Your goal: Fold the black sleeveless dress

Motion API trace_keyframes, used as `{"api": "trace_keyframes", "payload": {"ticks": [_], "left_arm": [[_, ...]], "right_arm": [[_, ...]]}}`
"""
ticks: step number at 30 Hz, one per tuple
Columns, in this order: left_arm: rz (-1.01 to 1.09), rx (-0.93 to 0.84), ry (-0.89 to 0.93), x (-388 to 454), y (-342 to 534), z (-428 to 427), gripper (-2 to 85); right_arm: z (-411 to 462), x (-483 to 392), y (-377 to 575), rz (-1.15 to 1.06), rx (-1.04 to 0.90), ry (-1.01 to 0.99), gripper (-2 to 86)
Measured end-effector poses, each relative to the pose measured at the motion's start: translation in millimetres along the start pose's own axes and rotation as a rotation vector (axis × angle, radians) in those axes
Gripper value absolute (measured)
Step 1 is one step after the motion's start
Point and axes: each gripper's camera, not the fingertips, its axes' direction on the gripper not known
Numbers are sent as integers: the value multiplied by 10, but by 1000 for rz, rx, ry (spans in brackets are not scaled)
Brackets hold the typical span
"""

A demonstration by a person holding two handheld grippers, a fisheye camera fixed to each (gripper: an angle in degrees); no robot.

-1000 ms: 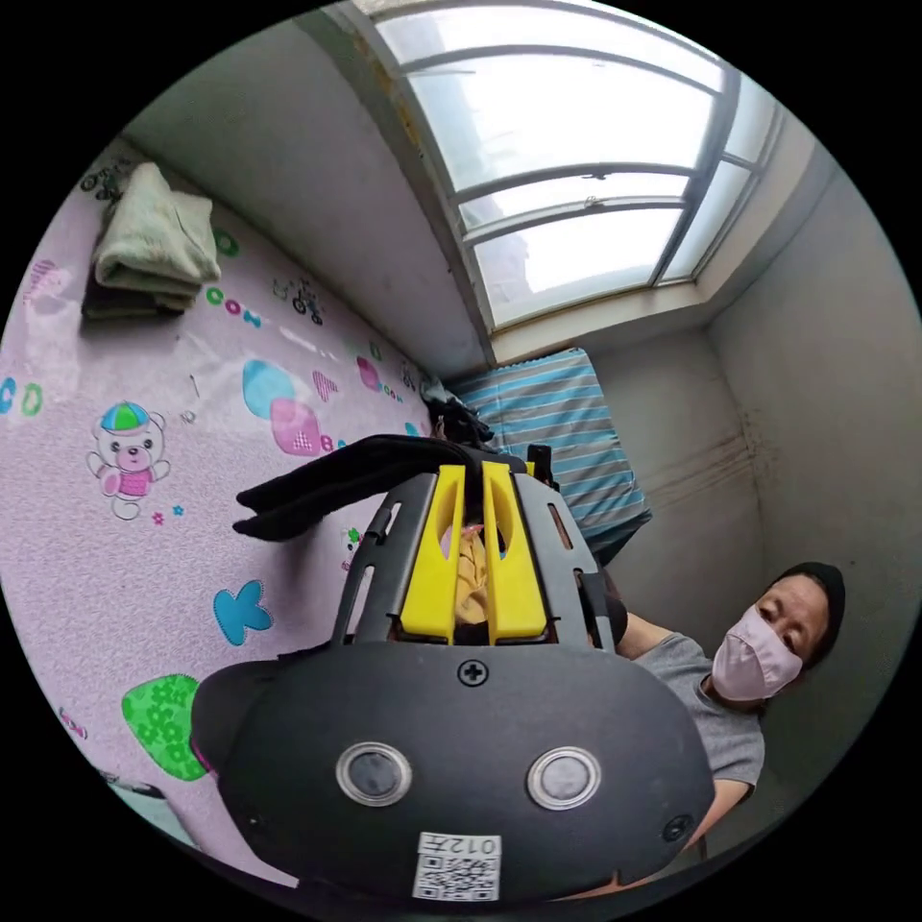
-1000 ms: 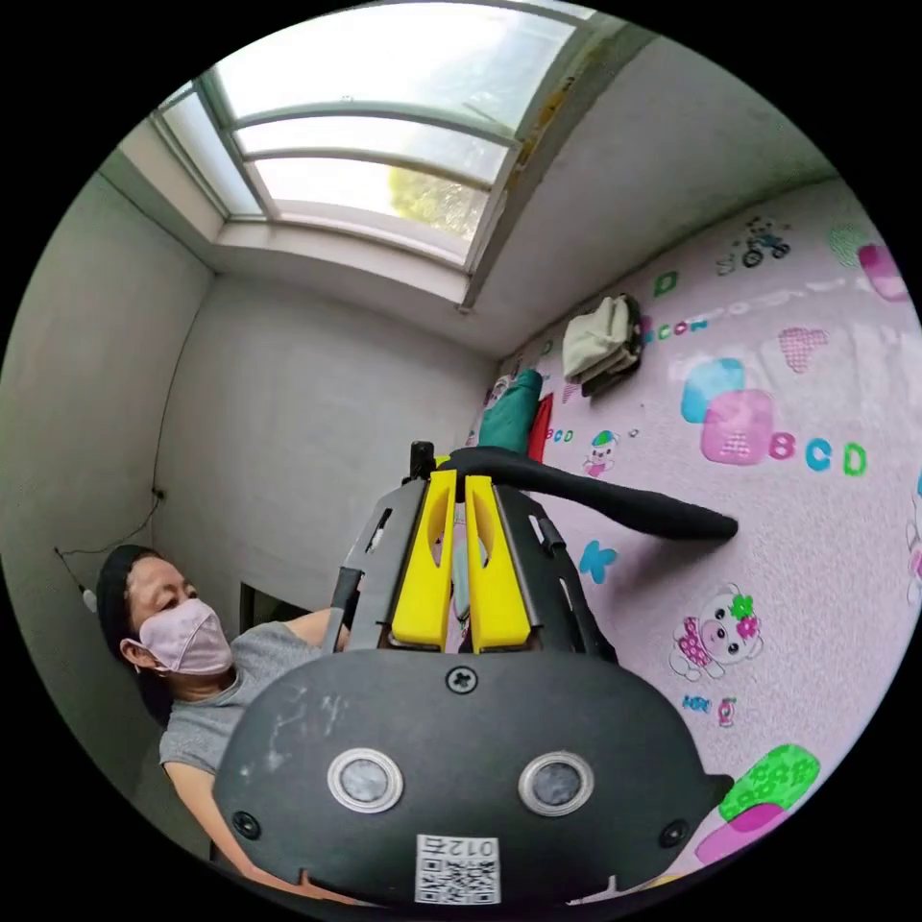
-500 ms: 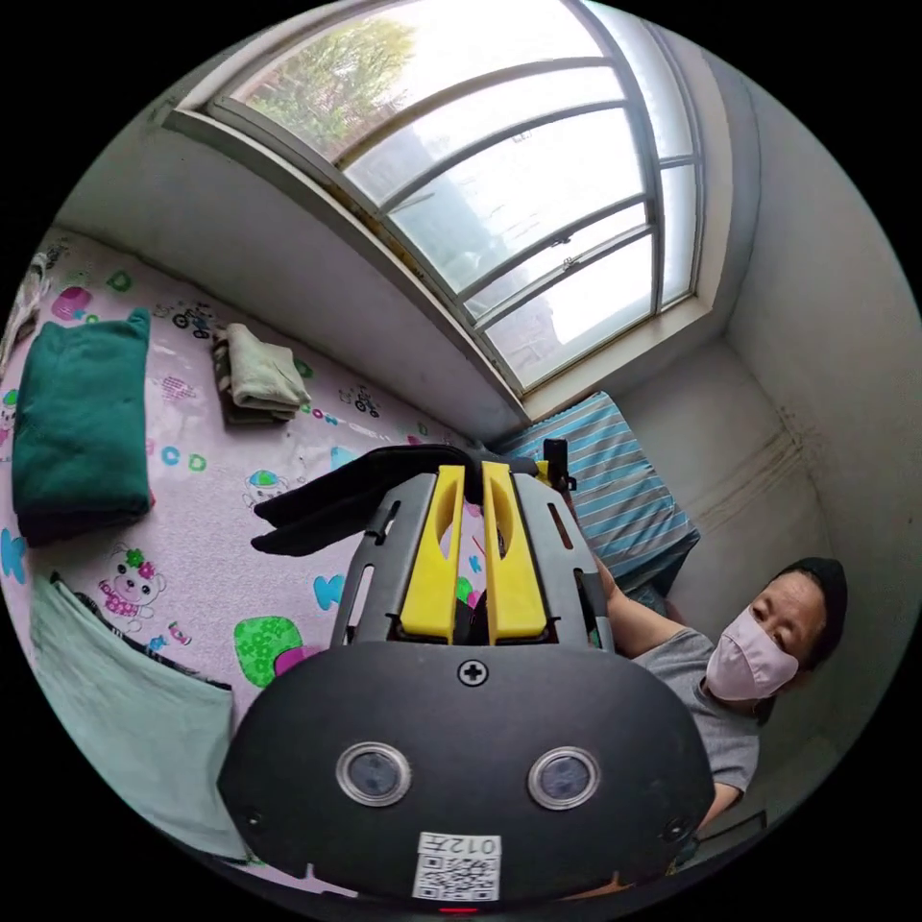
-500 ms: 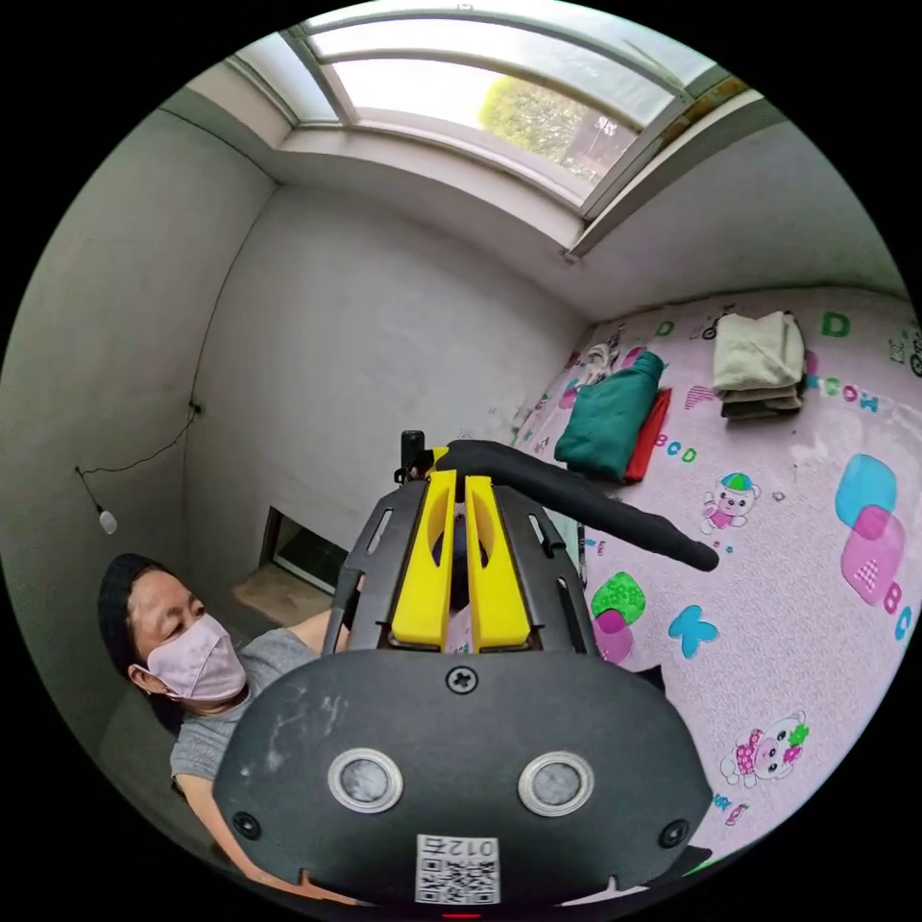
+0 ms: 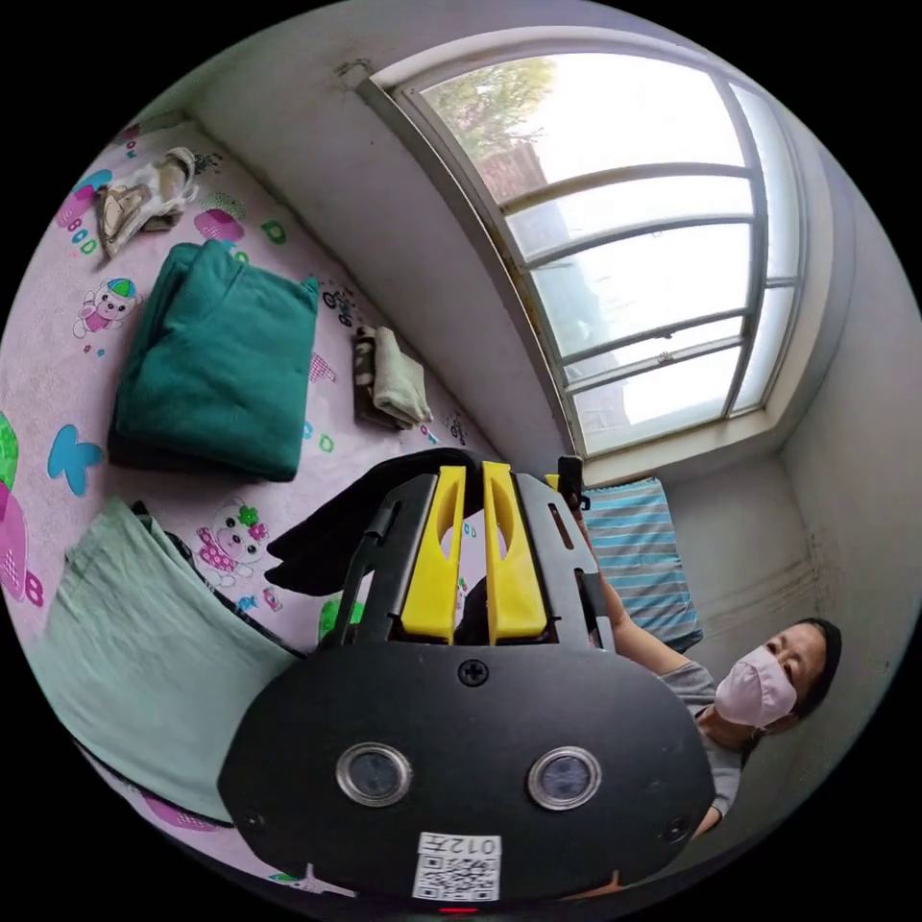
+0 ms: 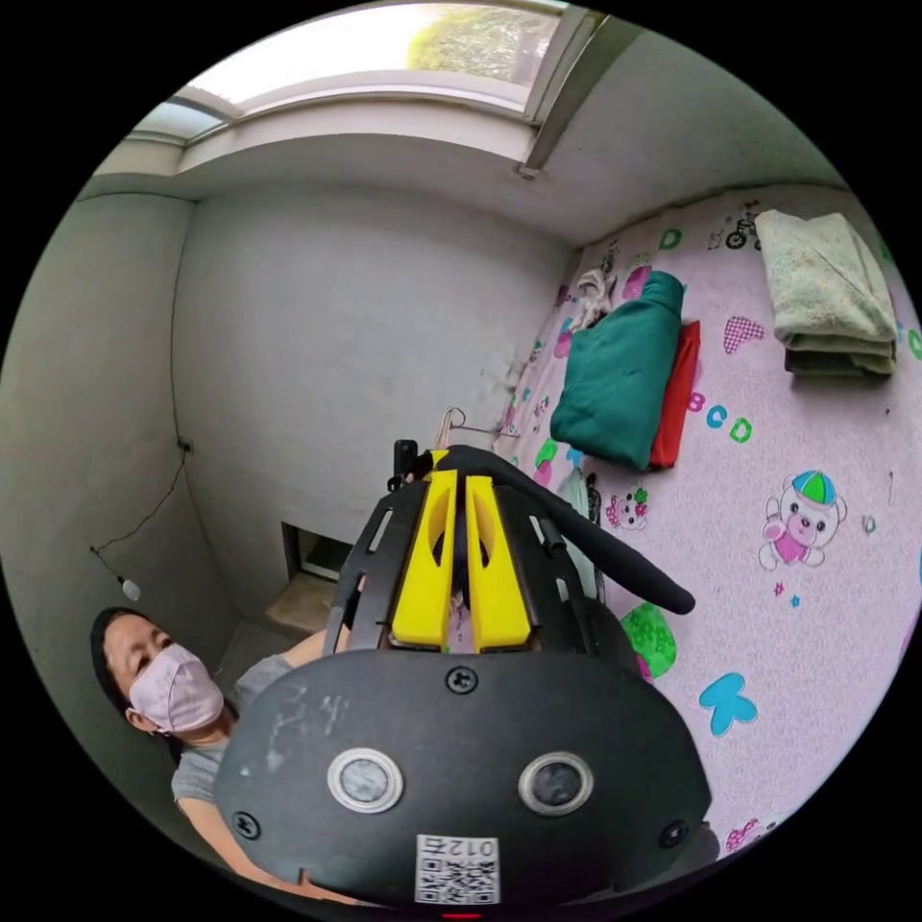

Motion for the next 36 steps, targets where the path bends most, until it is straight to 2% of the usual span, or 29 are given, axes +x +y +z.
{"api": "trace_keyframes", "payload": {"ticks": [3, 6, 10, 14, 18, 22, 27, 29, 31, 34, 36], "left_arm": [[60, 28, -14, -19, -623, -284, 26], [206, 80, -25, 173, -1169, -695, 25], [294, 105, -68, 93, -1542, -1057, 24], [137, 13, -185, -852, -1613, -1073, 22], [-104, -98, -263, -2147, -1294, -872, 19], [-236, -118, -294, -2855, -1017, -788, 19], [-191, -118, -279, -3038, -1125, -835, 19], [-119, -117, -279, -2960, -1221, -856, 19], [-99, -140, -299, -2987, -1275, -862, 18], [-182, -220, -360, -3265, -1251, -776, 17], [-203, -231, -376, -3388, -1213, -753, 17]], "right_arm": [[222, -75, -712, -43, 40, 1, -7], [413, -430, -1352, -205, 74, -15, -8], [845, -545, -1926, -344, 64, 4, -9], [1419, 156, -2094, -258, 21, -3, -9], [2184, 1417, -1866, -17, -57, 12, -8], [2673, 2243, -1672, 148, -79, 39, -8], [2815, 2272, -1894, 82, -68, 53, -8], [2774, 2073, -2020, -18, -23, 60, -9], [2839, 1835, -2095, -148, -24, 160, -9], [3122, 2090, -2064, -66, -76, 261, -10], [3225, 2314, -2029, 16, -66, 251, -10]]}}
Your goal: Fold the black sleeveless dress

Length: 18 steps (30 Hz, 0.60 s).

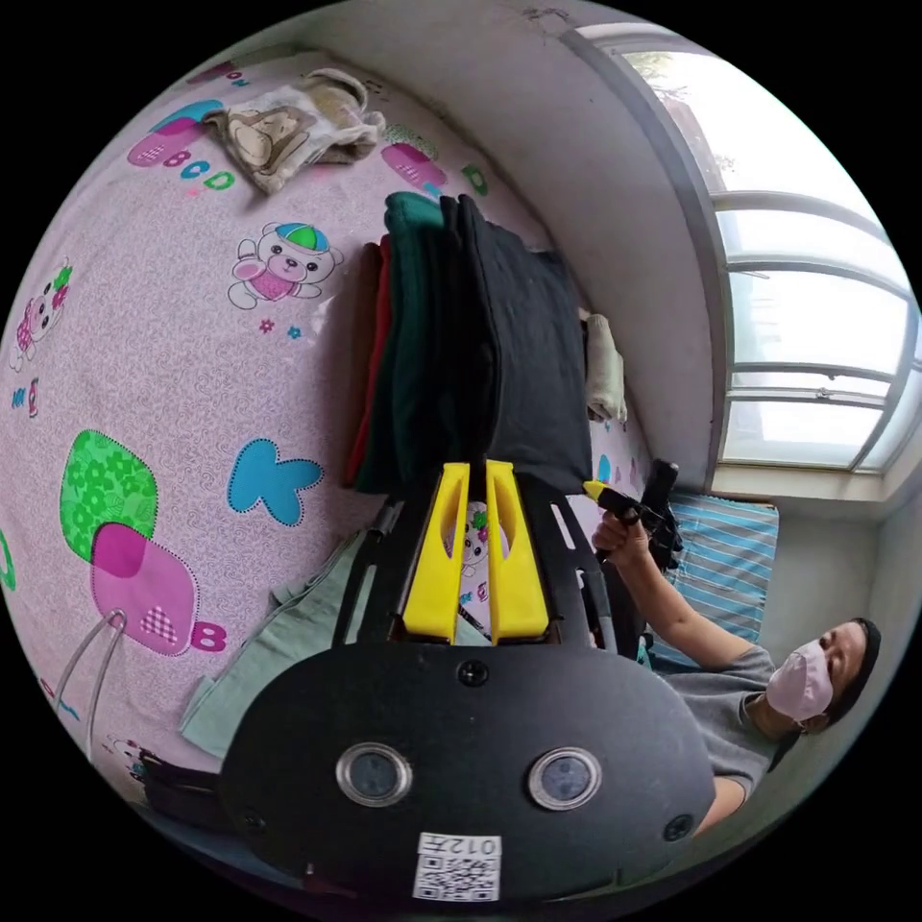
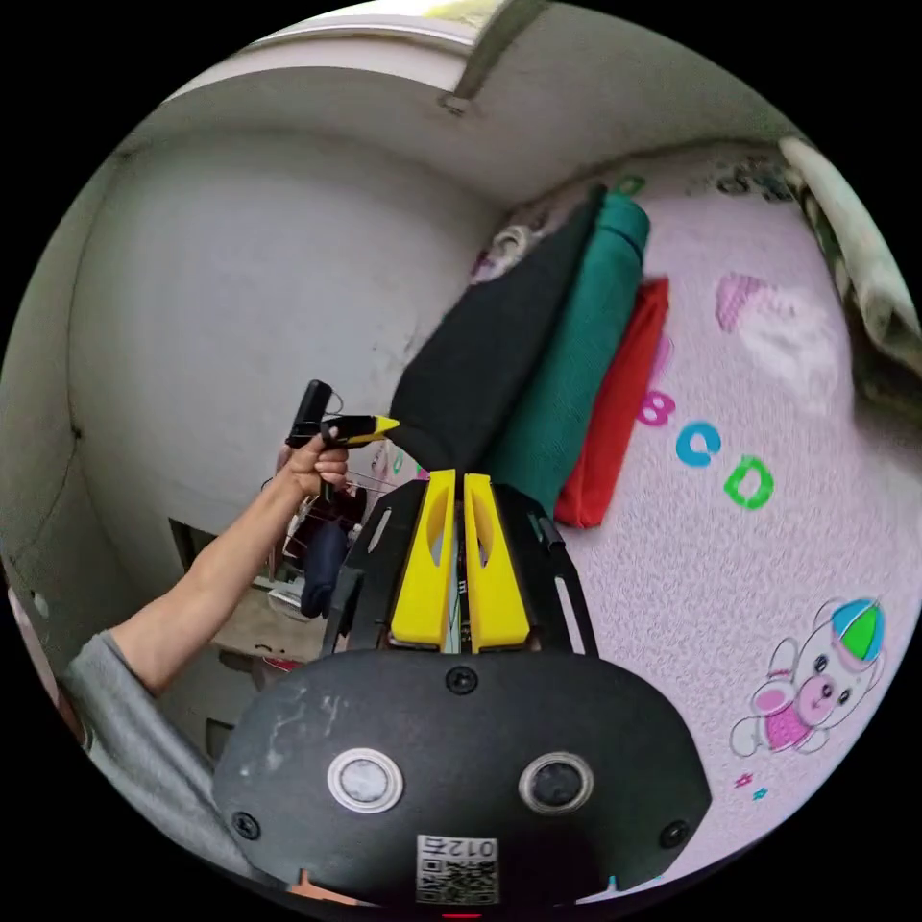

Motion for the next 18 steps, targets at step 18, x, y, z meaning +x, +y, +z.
{"api": "trace_keyframes", "payload": {"ticks": [18], "left_arm": [[-1, -10, -70, -293, 316, 35, 6]], "right_arm": [[534, 529, -302, 245, 28, -17, -10]]}}
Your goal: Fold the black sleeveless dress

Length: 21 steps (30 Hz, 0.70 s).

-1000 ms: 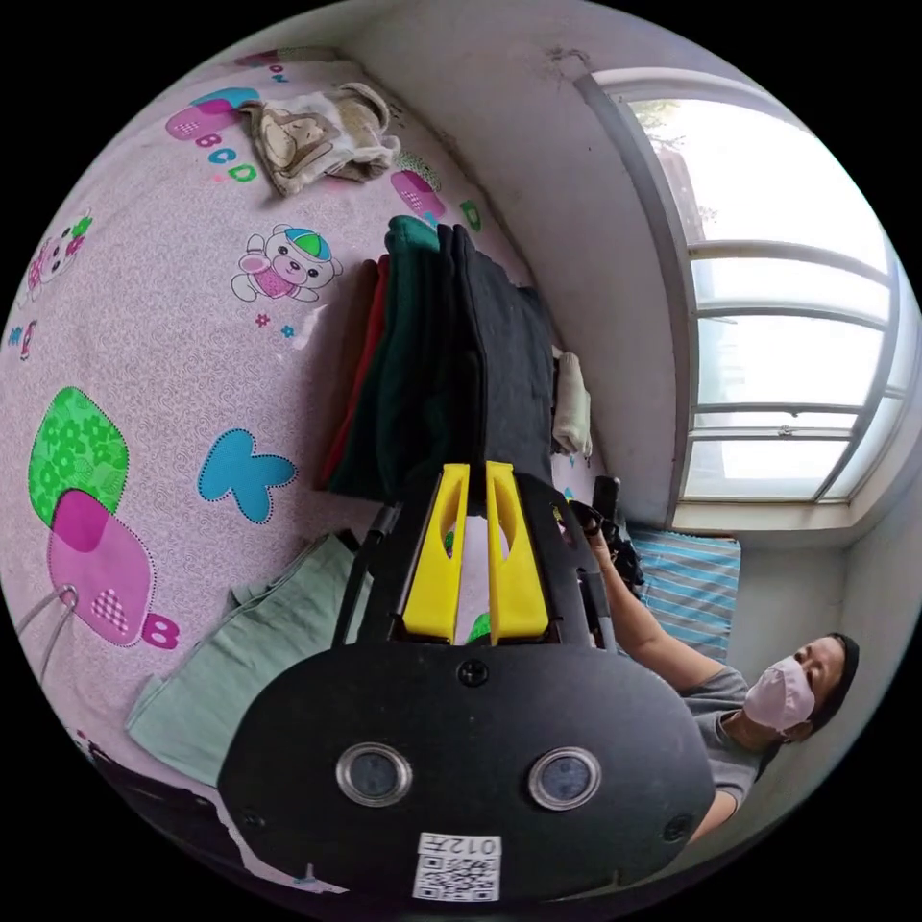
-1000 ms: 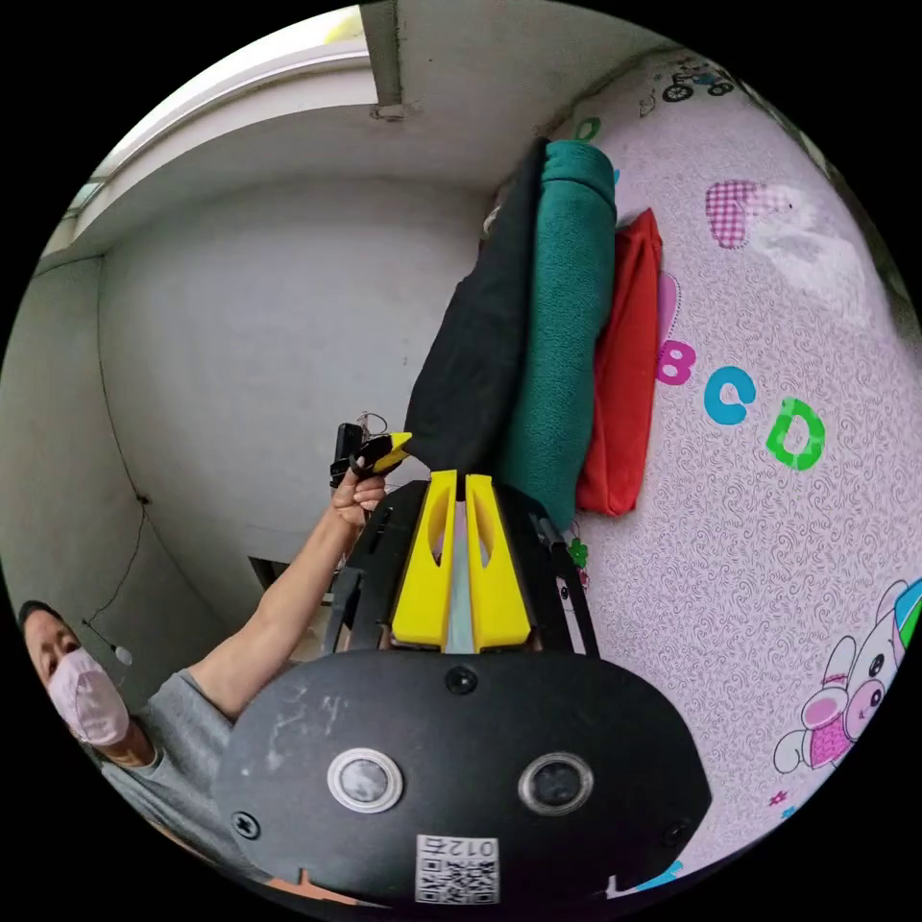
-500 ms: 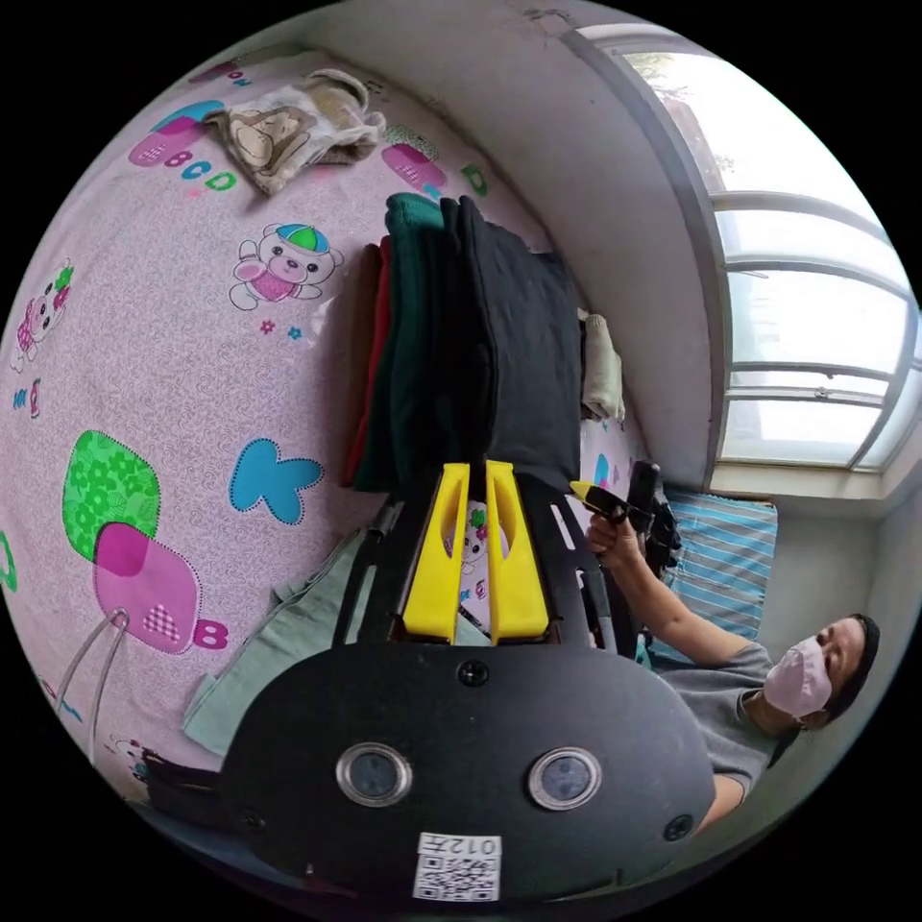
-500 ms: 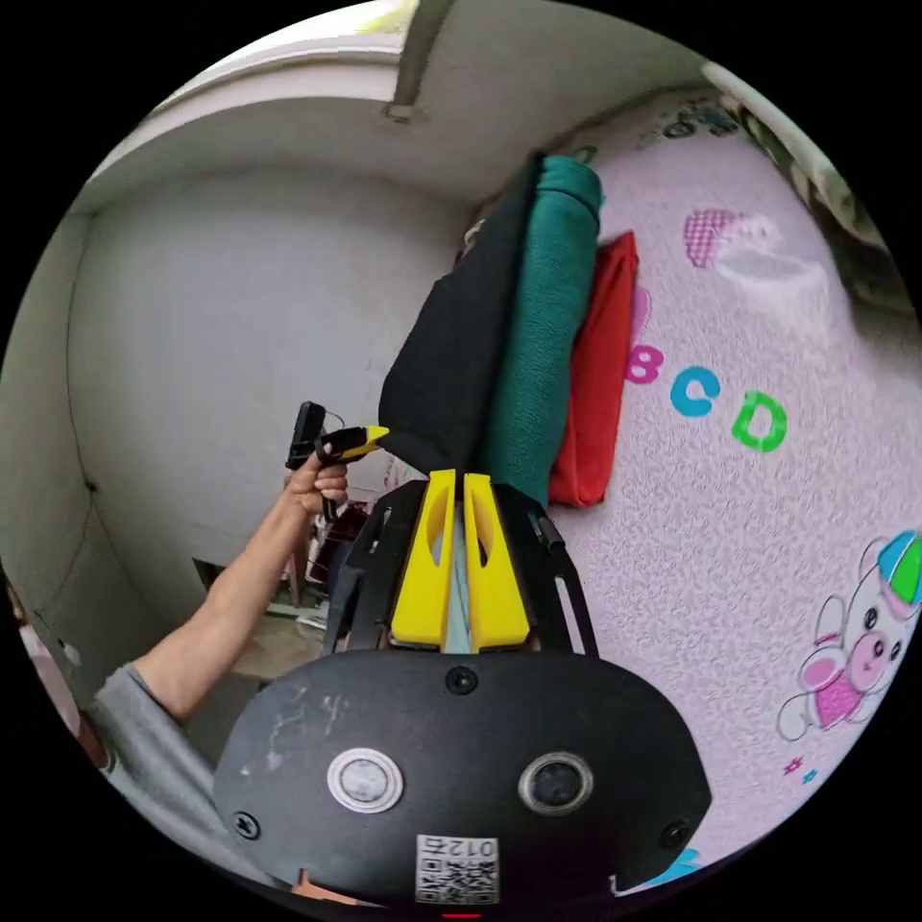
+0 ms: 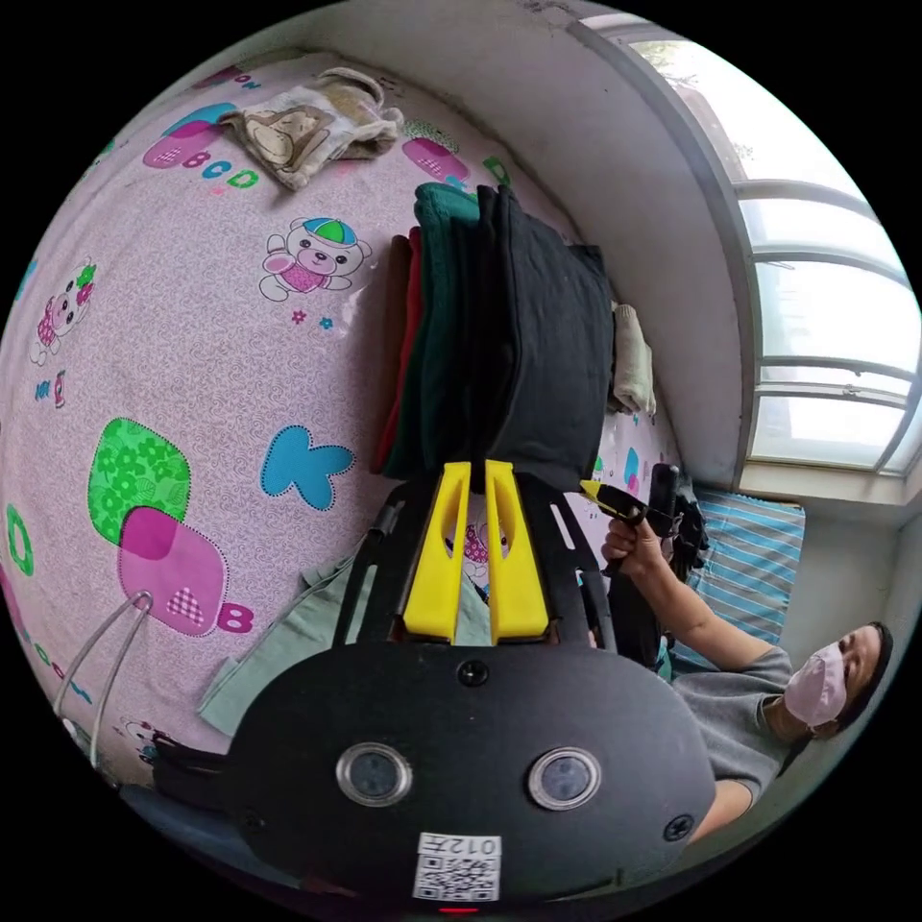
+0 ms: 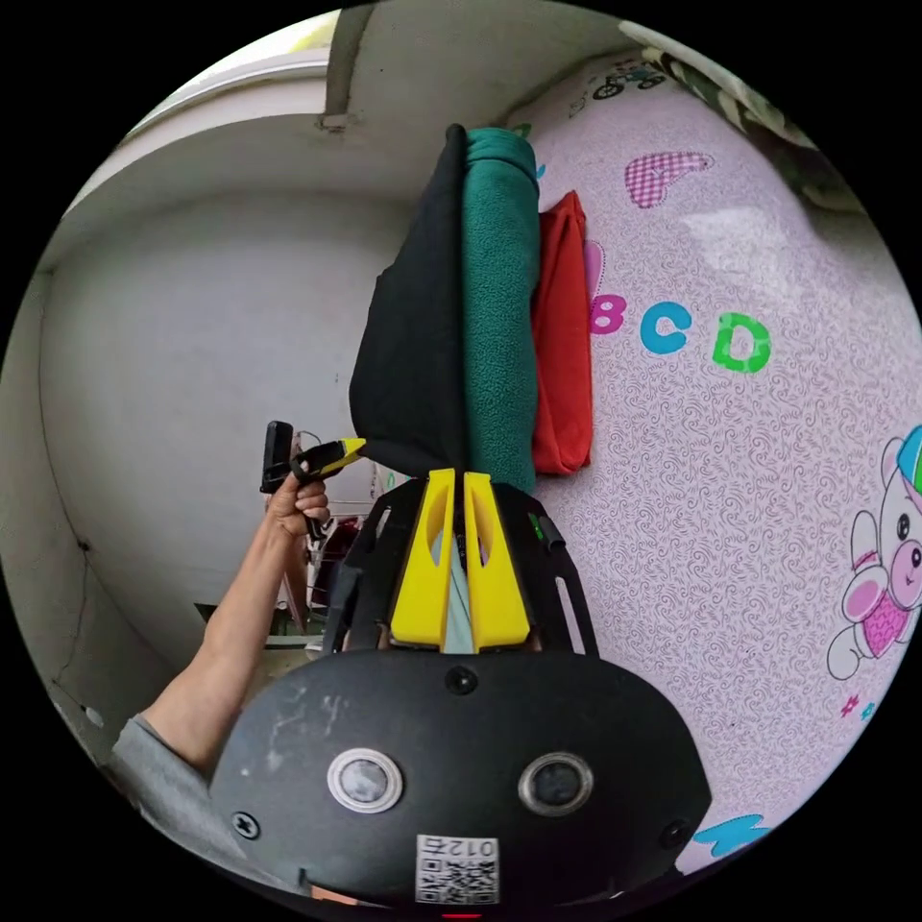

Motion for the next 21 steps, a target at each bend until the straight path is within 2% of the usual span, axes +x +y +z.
{"api": "trace_keyframes", "payload": {"ticks": [3, 7, 9, 12, 14, 18, 21], "left_arm": [[-26, 62, 29, -80, 236, -68, 1], [-99, 154, -67, -149, 621, -190, 0], [-94, 360, -57, -6, 936, -309, 0], [-10, 569, -24, 446, 1218, -225, 3], [54, 569, 9, 728, 1243, 14, 5], [164, 438, 30, 1183, 1134, 646, 8], [211, 376, 6, 1375, 1137, 936, 9]], "right_arm": [[24, 53, -74, 1, 0, -9, -9], [37, 75, -174, -12, -2, -3, -8], [53, 67, -211, -36, -8, 16, -7], [74, 72, -267, -57, -12, 28, -2], [79, 79, -298, -69, -20, 32, 5], [-60, 146, -378, -97, -71, 59, 44], [-396, 209, -656, -116, 9, 67, 47]]}}
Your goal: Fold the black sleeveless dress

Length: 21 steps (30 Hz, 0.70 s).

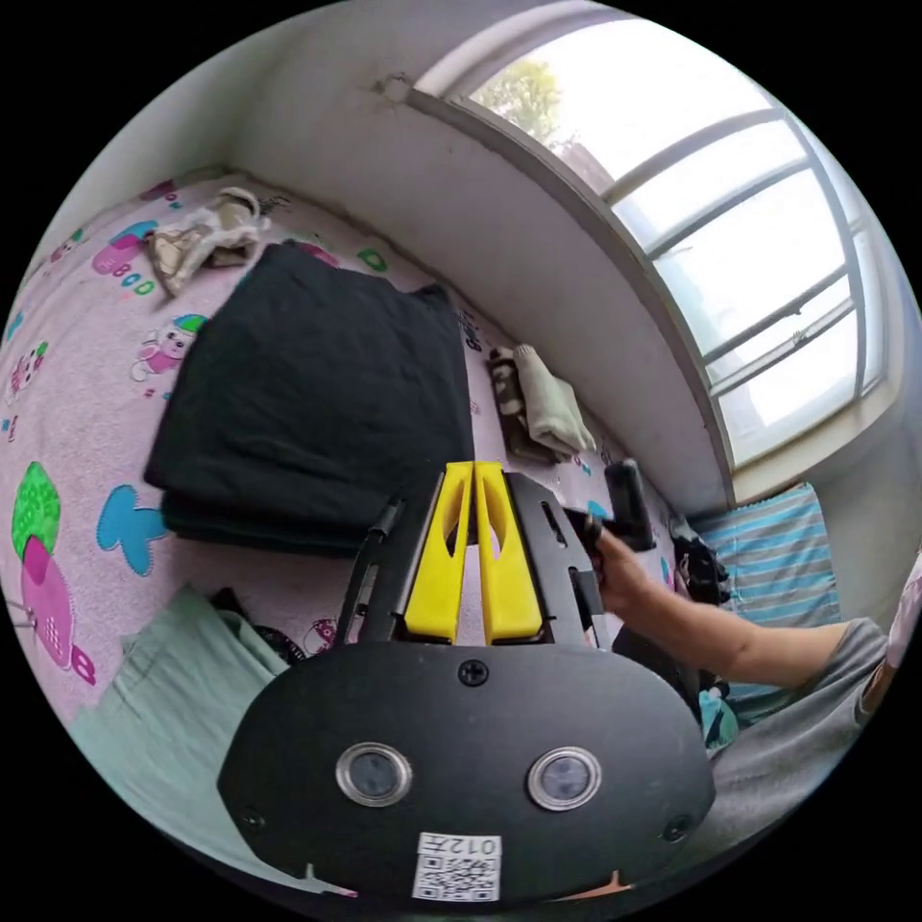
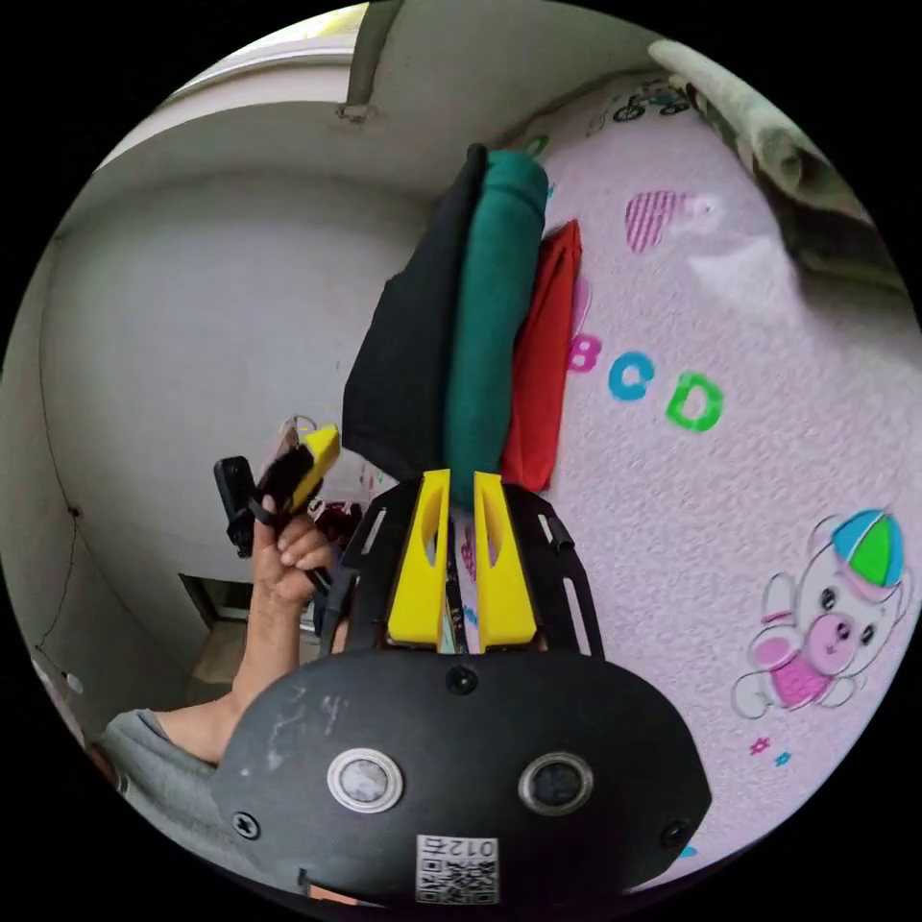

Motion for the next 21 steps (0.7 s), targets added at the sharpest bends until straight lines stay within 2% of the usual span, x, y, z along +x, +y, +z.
{"api": "trace_keyframes", "payload": {"ticks": [6, 10, 18, 20, 21], "left_arm": [[30, -87, -68, 175, 227, 259, 8], [9, -100, -77, 178, 365, 269, 7], [-18, -96, 16, 222, 541, 100, 7], [16, 2, 30, 349, 549, -153, 7], [45, 84, -42, 433, 532, -391, 7]], "right_arm": [[-297, 25, -1185, -5, 110, 5, 59], [-227, -45, -1788, -15, 85, 61, 69], [-18, -24, -2085, -11, 32, 81, 70], [-42, -26, -2089, -11, 40, 75, 60], [-79, -32, -2077, -27, 52, 37, 52]]}}
